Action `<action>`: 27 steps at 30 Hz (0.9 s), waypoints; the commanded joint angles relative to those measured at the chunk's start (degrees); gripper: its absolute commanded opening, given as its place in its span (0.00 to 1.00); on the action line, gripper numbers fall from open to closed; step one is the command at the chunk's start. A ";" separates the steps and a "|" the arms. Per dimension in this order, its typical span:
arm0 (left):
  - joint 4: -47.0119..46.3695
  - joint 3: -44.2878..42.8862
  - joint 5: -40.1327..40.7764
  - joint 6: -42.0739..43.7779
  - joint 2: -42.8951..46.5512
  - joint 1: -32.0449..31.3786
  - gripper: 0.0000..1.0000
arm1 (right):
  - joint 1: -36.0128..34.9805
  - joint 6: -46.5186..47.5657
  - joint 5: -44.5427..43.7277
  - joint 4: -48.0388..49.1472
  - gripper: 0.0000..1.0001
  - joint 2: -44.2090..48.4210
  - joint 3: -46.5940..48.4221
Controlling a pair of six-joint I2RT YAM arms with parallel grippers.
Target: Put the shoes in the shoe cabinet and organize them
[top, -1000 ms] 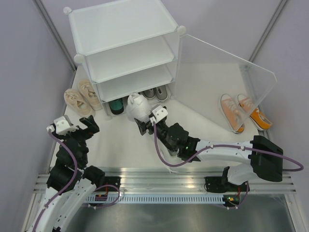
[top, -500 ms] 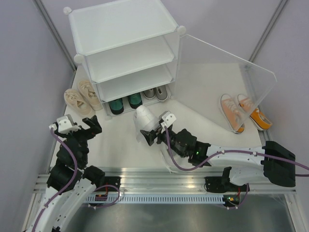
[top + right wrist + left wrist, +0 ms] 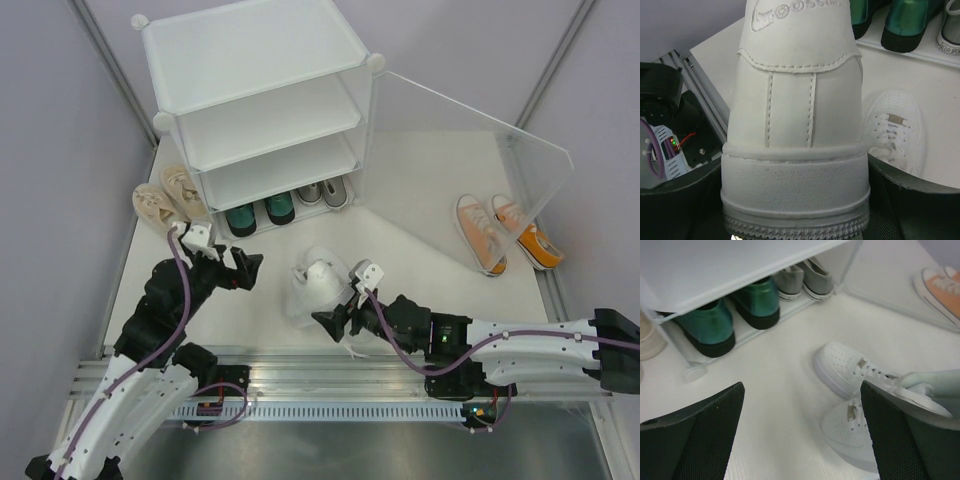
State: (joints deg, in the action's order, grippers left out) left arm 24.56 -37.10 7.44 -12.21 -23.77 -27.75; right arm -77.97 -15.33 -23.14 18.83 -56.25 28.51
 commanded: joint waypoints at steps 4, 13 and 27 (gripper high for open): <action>-4.69 0.01 -21.85 3.94 -4.35 -0.29 1.00 | -5.08 -8.75 11.01 -15.39 0.50 -0.97 -0.03; -5.31 0.63 -27.48 4.12 -7.96 -0.29 1.00 | -7.37 -11.21 9.08 -15.15 0.76 -1.14 -2.14; -5.31 1.24 -25.90 4.21 -7.78 -0.29 0.99 | -7.63 -14.02 5.21 -8.55 0.98 -7.21 -7.07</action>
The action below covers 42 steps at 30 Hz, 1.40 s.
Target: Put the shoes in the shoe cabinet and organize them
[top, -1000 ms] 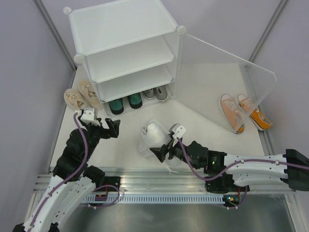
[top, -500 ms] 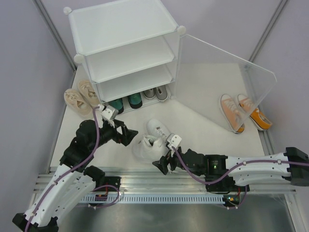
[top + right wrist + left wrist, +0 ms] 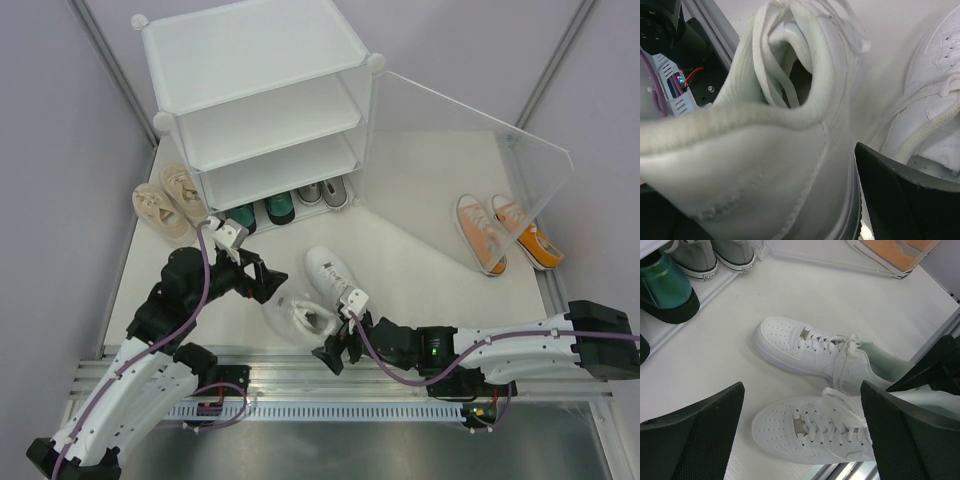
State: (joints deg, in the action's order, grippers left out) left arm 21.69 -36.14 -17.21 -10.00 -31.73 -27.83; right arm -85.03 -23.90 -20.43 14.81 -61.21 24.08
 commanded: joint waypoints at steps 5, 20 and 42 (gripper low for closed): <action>-2.27 0.37 -1.16 2.00 0.09 -0.20 1.00 | -0.48 -4.84 1.18 -3.47 0.88 -1.72 -3.07; -1.30 -0.07 6.13 2.09 3.33 -0.20 1.00 | -7.42 -1.06 -8.30 -14.72 0.89 5.04 5.80; -0.86 -0.07 9.13 2.00 5.27 -0.20 1.00 | -10.42 -7.04 -10.25 -39.15 0.91 -0.93 13.63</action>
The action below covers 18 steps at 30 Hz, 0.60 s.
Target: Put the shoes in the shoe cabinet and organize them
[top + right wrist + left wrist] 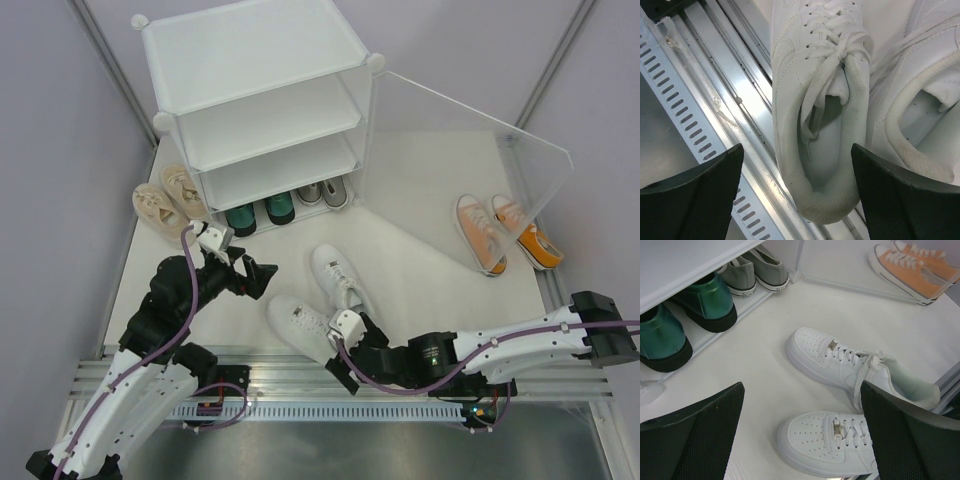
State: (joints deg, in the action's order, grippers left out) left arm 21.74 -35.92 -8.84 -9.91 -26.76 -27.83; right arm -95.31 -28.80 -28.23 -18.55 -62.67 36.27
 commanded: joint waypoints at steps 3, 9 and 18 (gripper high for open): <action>-0.91 -0.29 0.75 1.91 0.31 -0.20 1.00 | -0.14 -1.88 -3.76 -6.41 0.94 -0.51 2.04; -0.91 -0.20 0.76 1.91 0.31 -0.20 1.00 | -0.23 0.67 -4.12 -6.24 0.96 -0.78 4.50; -0.91 -0.20 0.40 1.91 0.31 -0.20 1.00 | -0.14 5.15 -4.03 -0.18 0.98 -3.23 3.37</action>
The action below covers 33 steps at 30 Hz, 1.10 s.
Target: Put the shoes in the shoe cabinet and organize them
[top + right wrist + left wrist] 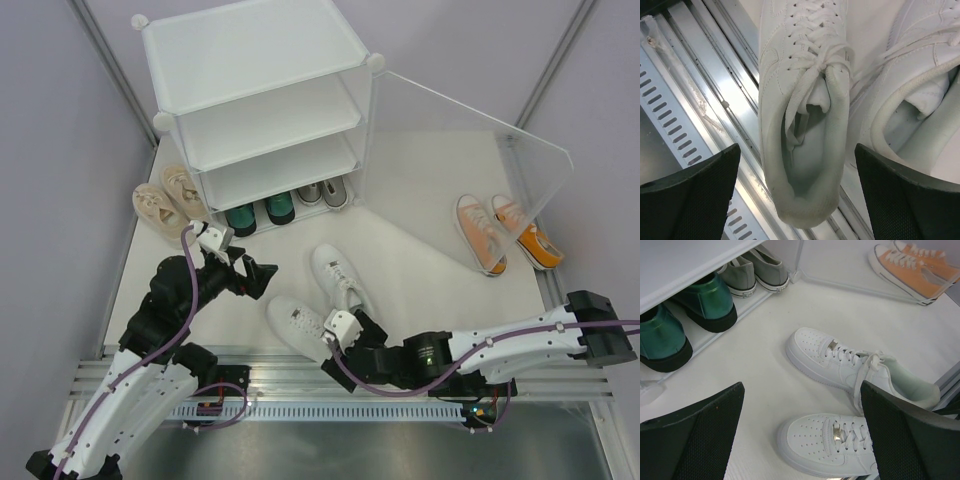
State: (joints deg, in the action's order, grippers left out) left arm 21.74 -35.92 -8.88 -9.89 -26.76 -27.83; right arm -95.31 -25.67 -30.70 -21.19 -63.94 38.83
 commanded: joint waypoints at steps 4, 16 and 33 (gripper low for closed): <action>-0.99 -0.11 0.18 1.89 0.13 -0.20 1.00 | 1.79 2.29 -0.77 5.45 0.98 -4.61 -0.51; -0.99 -0.03 -0.52 1.89 -0.04 -0.20 1.00 | 10.84 6.68 7.05 13.80 0.98 -7.33 -3.23; -0.73 -0.29 -0.70 2.07 0.75 -0.20 1.00 | 11.28 5.37 13.38 20.49 0.86 -24.39 -1.39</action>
State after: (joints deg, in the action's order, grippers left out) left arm 21.74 -35.92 -9.17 -9.76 -26.74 -27.83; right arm -84.25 -19.22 -20.58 -1.91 -84.40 38.85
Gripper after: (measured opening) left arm 0.994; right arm 0.934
